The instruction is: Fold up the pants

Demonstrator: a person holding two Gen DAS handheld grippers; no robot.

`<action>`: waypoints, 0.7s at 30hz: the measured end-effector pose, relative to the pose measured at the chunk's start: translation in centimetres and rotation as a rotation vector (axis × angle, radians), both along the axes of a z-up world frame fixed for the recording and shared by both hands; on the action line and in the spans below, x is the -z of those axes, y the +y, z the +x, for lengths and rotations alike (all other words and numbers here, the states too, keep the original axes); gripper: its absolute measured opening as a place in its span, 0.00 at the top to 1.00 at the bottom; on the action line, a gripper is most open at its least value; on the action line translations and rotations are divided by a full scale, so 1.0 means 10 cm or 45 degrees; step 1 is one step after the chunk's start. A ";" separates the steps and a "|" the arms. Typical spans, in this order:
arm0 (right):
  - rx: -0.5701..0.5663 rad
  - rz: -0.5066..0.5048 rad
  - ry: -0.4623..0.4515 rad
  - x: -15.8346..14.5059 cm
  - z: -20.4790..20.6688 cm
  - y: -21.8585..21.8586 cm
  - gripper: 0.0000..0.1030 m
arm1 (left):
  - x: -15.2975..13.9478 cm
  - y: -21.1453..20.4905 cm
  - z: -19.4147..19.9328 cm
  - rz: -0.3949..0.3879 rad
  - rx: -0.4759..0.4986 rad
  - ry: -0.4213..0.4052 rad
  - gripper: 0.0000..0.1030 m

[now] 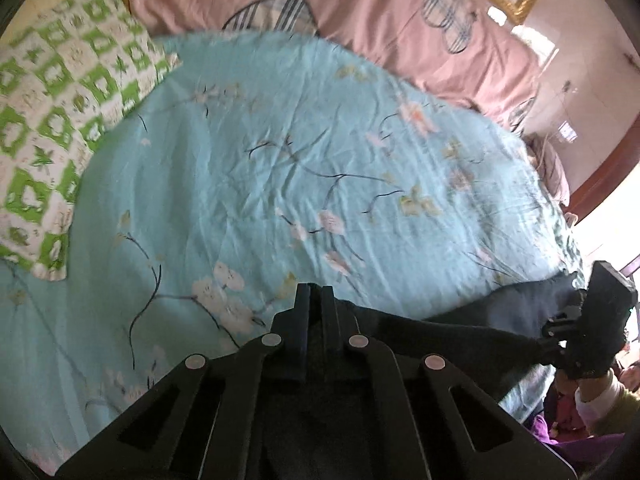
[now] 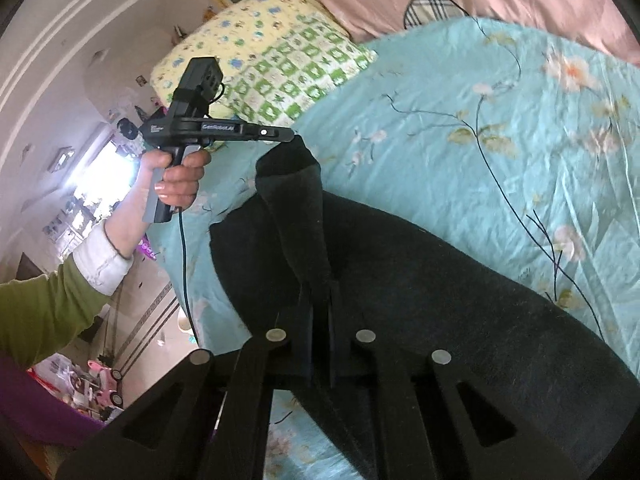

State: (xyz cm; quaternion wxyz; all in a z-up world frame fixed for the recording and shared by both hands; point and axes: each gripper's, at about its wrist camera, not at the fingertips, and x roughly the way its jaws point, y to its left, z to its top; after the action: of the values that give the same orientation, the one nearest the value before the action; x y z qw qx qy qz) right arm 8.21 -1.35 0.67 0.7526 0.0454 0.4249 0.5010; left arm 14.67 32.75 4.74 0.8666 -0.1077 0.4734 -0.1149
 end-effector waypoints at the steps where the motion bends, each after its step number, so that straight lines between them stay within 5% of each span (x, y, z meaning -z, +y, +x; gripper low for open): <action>1: -0.002 0.003 -0.007 -0.01 -0.03 0.00 0.94 | -0.04 -0.01 -0.08 -0.008 0.003 -0.016 0.99; 11: -0.051 0.002 -0.062 0.01 -0.32 -0.01 0.94 | -0.06 -0.11 -0.62 -0.037 0.006 -0.047 0.98; 13: -0.057 -0.009 -0.049 0.03 -0.33 -0.01 0.94 | -0.12 -0.01 -0.52 -0.027 -0.021 -0.064 0.79; 15: -0.059 -0.016 -0.044 0.03 -0.32 -0.01 0.94 | -0.17 0.06 -0.34 0.004 -0.023 -0.066 0.18; 21: -0.053 -0.008 -0.038 0.03 -0.31 0.01 0.94 | 0.07 0.06 0.24 0.000 0.089 0.058 0.18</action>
State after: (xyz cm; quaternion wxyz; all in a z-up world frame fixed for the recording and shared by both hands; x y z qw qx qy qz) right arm 5.08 -1.29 0.41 0.7484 0.0265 0.4160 0.5159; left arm 17.03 33.39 4.04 0.8511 -0.0939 0.4965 -0.1427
